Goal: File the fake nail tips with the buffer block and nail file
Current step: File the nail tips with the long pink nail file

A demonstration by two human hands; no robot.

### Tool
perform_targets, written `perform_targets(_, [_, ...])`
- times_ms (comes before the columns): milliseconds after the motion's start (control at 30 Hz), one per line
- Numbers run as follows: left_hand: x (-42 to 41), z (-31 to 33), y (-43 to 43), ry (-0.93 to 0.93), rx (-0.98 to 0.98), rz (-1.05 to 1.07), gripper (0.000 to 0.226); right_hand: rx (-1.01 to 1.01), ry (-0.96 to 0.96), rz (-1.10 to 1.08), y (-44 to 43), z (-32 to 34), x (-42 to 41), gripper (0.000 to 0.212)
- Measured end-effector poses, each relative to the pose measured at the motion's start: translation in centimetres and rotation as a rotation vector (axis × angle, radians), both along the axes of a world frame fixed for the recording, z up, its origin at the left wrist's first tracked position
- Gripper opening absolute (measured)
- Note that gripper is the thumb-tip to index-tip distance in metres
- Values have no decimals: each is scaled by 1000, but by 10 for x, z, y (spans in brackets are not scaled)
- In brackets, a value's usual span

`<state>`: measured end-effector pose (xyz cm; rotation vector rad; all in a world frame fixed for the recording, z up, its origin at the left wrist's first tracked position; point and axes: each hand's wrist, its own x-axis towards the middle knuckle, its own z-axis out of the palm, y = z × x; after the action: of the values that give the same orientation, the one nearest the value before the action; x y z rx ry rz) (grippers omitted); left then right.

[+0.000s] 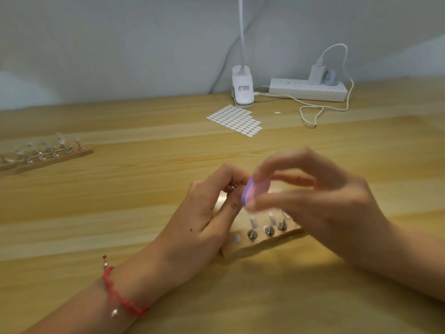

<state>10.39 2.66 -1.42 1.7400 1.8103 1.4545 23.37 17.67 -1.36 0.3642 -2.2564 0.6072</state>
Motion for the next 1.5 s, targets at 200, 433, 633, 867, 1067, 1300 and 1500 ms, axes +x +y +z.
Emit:
perform_targets(200, [0,0,0,21,27,-3,11,-58,-5,31,-4,1,-1,23])
perform_targets(433, [0,-2,1,28,22,15,9,-71,-14,33,-3,1,-1,21])
perform_targets(633, [0,-1,2,-8,43,34,12,-59,-5,10,0,2,-2,20])
perform_targets(867, [1,-1,0,-73,54,71,12,-54,41,-244,25,14,-5,18])
perform_targets(1067, [3,3,-1,-202,55,8,24,-32,50,-47,7,4,-2,20])
perform_targets(1300, [2,0,0,-137,42,-2,26,197,93,-104,10,9,-2,12])
perform_targets(1500, [0,0,0,-98,64,94,21,-3,-95,-150,-2,6,3,19])
